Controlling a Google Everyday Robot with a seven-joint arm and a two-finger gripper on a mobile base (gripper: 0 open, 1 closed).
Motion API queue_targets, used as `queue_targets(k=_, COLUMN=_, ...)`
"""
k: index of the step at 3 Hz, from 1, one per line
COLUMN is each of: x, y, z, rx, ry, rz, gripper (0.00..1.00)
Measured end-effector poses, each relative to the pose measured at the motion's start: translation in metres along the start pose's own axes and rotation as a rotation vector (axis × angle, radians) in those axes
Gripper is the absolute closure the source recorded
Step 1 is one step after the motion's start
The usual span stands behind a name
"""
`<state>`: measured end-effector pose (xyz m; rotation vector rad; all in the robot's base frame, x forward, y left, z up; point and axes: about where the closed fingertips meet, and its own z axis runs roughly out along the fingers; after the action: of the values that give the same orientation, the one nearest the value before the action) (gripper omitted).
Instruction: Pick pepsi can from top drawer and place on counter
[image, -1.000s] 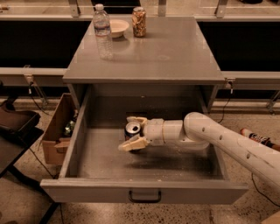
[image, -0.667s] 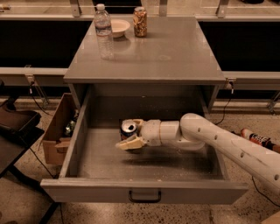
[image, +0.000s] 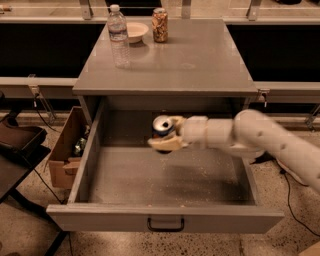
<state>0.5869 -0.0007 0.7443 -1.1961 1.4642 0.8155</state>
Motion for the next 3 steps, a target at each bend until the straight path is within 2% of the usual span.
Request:
queue_targets(k=1, x=-0.083, y=-0.023, z=-0.072, rx=0.048, ry=-0.036, rz=-0.048, gripper=1.00)
queue_targets(k=2, x=-0.139, y=-0.063, z=-0.119, rx=0.041, ry=-0.122, rz=-0.011, gripper=1.00)
queue_targets(k=3, x=-0.153, y=-0.107, z=-0.102, rx=0.001, ry=-0.143, rz=0.068, gripper=1.00)
